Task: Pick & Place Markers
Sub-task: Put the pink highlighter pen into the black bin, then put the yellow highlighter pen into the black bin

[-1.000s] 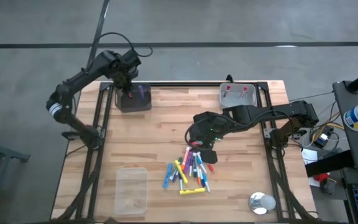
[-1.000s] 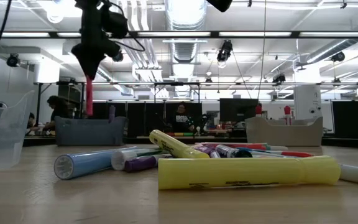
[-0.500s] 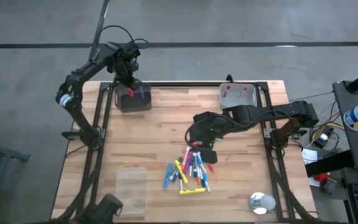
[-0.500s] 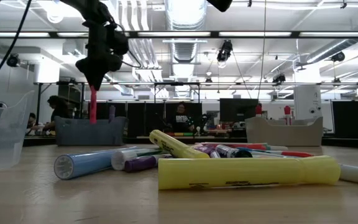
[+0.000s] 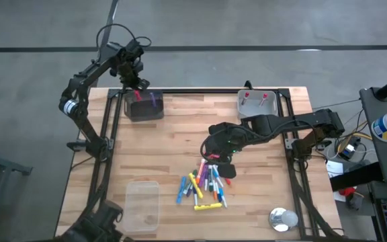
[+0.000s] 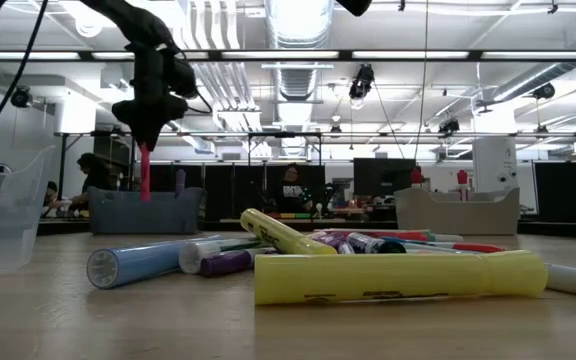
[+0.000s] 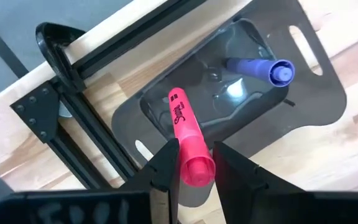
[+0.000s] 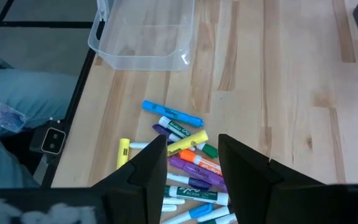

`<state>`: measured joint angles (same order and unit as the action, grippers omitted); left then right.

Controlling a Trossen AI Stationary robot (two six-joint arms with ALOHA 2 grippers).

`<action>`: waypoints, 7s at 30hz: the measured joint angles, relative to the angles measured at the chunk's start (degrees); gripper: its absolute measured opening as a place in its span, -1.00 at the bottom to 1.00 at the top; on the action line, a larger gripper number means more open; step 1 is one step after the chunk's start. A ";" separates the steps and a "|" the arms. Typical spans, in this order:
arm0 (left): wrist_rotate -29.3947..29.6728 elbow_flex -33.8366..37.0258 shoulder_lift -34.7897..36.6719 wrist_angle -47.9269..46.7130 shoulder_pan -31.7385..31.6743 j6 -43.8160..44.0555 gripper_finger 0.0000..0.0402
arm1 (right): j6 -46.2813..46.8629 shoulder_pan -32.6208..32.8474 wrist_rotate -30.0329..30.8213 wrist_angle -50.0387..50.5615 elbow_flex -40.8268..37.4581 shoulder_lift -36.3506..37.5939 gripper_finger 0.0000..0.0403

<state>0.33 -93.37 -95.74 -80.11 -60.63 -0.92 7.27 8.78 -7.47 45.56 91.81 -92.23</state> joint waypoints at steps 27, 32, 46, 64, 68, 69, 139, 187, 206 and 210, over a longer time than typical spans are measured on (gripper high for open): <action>-0.71 9.67 -0.04 4.91 -2.32 -0.49 -0.60 | 0.04 0.09 0.00 0.00 0.00 -0.02 -0.35; -0.71 9.74 -0.04 5.74 -2.78 -0.55 -0.60 | 0.04 0.09 0.02 0.00 0.00 -0.02 -0.33; -3.27 10.03 -0.04 6.88 -4.35 -0.66 -0.60 | 0.02 0.09 0.01 0.09 -0.02 -0.02 -0.39; -4.23 12.14 -0.04 8.60 -4.66 -0.63 -0.60 | 0.00 0.11 0.02 0.11 -0.02 -0.02 -0.40; -4.22 12.14 -0.04 8.61 -4.69 -0.64 -0.60 | 0.00 0.10 0.02 0.11 -0.02 -0.02 -0.38; -4.20 12.14 -0.04 8.61 -4.69 -0.64 -0.60 | 0.00 0.11 0.02 0.11 -0.02 -0.02 -0.38; -4.31 13.38 0.00 8.18 -4.69 1.07 -0.60 | -0.44 0.11 0.02 0.50 -0.02 -0.02 -0.44; -1.13 -4.03 1.14 -1.46 -2.14 1.46 -0.21 | -0.90 0.11 0.02 0.44 -0.02 -0.02 -0.43; -2.29 -3.85 8.67 -3.54 19.74 7.15 -0.21 | -0.20 0.11 0.02 0.52 -0.02 -0.02 -0.43; -2.25 -3.82 9.21 -1.03 26.71 8.58 -0.21 | 0.91 0.10 0.02 0.77 -0.02 -0.02 -0.43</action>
<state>-1.93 -97.19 -86.53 -81.14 -33.93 7.66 8.18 8.87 -7.44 46.33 91.79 -92.25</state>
